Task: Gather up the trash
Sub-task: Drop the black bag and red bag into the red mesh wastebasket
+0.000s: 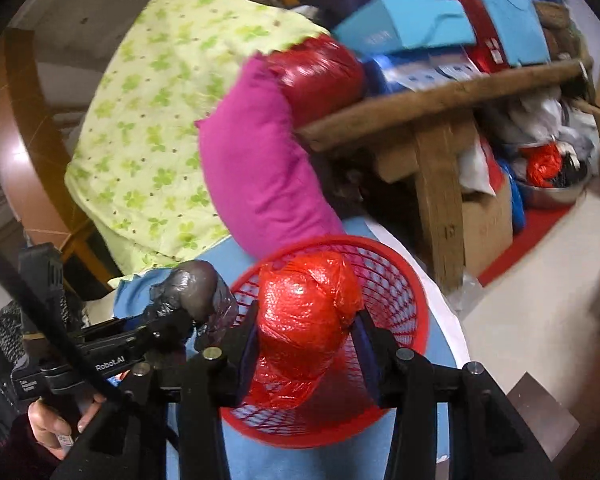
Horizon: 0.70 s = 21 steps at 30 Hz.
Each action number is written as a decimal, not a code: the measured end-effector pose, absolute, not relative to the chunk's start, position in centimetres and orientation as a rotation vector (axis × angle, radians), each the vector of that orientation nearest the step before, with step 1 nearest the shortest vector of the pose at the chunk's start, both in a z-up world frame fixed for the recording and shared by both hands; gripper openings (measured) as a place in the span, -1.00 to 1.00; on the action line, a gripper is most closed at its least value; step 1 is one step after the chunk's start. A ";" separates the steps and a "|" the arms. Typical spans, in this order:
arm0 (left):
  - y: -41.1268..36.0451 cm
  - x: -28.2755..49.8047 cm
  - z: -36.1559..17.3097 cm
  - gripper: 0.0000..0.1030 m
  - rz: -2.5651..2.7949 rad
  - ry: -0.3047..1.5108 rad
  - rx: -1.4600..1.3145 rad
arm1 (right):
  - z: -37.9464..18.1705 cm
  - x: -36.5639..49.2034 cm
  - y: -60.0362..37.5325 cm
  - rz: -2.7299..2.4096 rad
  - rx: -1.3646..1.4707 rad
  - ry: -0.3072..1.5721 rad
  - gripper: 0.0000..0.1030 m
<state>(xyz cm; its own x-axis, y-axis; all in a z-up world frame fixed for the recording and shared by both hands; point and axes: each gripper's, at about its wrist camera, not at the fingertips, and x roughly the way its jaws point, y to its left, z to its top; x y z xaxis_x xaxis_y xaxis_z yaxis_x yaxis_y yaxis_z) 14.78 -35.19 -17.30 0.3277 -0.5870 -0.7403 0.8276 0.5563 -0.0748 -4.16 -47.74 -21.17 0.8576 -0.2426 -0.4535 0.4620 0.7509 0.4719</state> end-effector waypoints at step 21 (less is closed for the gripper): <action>-7.8 19.1 -16.3 0.61 -0.380 0.599 0.349 | -16.6 3.4 -33.2 0.044 0.389 0.260 0.29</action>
